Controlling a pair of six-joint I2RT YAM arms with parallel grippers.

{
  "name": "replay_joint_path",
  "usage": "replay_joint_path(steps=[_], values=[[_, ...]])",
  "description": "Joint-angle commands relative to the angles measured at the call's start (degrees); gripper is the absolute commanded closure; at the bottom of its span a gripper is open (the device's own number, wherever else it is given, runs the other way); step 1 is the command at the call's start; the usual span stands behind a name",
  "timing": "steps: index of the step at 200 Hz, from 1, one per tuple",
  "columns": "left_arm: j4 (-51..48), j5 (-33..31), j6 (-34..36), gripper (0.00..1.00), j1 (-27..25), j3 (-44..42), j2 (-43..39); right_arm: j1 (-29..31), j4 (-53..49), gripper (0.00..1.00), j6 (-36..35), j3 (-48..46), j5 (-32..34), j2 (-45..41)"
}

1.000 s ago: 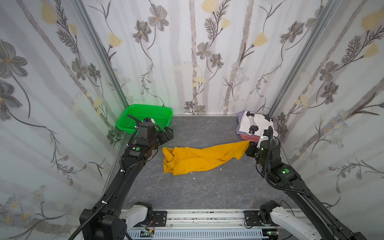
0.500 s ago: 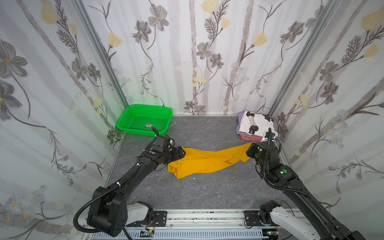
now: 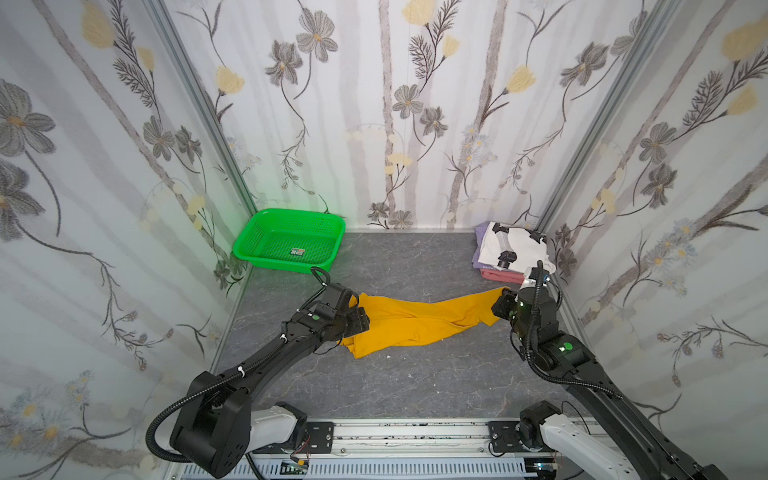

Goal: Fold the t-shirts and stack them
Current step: 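Lay the shirt flat with the right gripper while the left gripper grasps its other end, then lift the yellow shirt with both grippers, stretching it between them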

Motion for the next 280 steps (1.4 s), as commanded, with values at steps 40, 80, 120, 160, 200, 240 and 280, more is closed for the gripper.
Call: replay_joint_path(steps=[40, 80, 120, 160, 200, 240, 280], values=[[4.79, -0.58, 0.91, 0.34, 0.38, 2.71, 6.82, 0.0, 1.54, 1.0, -0.32, -0.39, -1.05, -1.73], [4.32, -1.33, 1.52, 0.45, 0.66, 3.76, 9.16, 0.01, 1.28, 1.0, -0.63, -0.54, -0.82, -2.2], [3.53, -2.71, 2.72, 0.51, 0.99, 3.69, 10.7, 0.01, 1.32, 1.0, -1.03, -0.25, -0.96, -2.11], [3.29, -3.0, 3.01, 0.85, 1.27, 4.16, 11.43, -0.05, 1.28, 1.0, -1.32, -0.11, -0.96, -2.46], [1.17, -4.6, 4.37, 1.0, 1.62, 5.62, 10.43, -0.15, 1.68, 1.0, -1.48, -0.15, -1.52, -2.15], [-3.31, -4.79, 7.23, 1.0, 4.8, 10.95, 2.9, -0.08, 6.79, 1.0, -7.32, -0.59, -5.62, -3.12], [-6.64, 3.72, 13.4, 1.0, 12.85, 28.87, -0.6, -2.06, 8.63, 1.0, -14.11, 10.76, -10.49, 3.72]])
